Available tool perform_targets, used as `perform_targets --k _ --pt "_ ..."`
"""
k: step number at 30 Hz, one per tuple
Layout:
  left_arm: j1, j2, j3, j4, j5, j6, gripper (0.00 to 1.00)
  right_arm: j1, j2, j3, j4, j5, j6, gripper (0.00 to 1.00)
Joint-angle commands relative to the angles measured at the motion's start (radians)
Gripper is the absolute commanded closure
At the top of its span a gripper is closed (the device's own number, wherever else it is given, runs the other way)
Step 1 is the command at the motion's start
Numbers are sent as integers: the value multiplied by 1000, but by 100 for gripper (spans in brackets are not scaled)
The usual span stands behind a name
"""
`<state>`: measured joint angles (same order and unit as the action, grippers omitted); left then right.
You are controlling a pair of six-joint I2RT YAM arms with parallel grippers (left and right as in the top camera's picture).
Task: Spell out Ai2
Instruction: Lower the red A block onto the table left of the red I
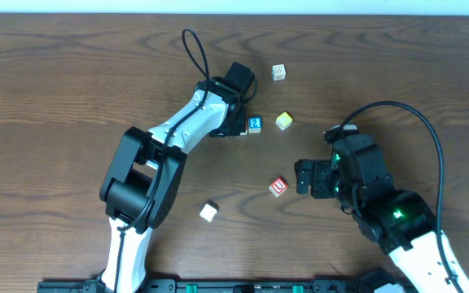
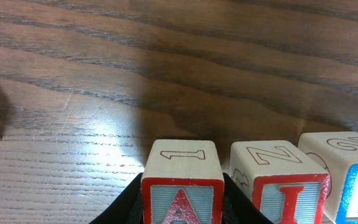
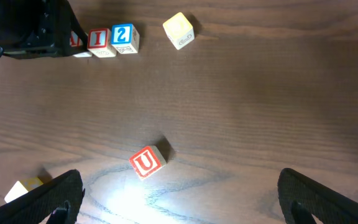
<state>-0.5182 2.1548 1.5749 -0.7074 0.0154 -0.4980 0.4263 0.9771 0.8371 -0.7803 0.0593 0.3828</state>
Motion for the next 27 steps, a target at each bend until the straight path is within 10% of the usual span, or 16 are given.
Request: perform_targets --k 1,27 --pt "0 24 -3 -2 -15 -12 80 -12 -2 0 2 3 10 1" --pt "0 24 -3 -2 -15 -11 63 -12 -2 0 2 3 10 1"
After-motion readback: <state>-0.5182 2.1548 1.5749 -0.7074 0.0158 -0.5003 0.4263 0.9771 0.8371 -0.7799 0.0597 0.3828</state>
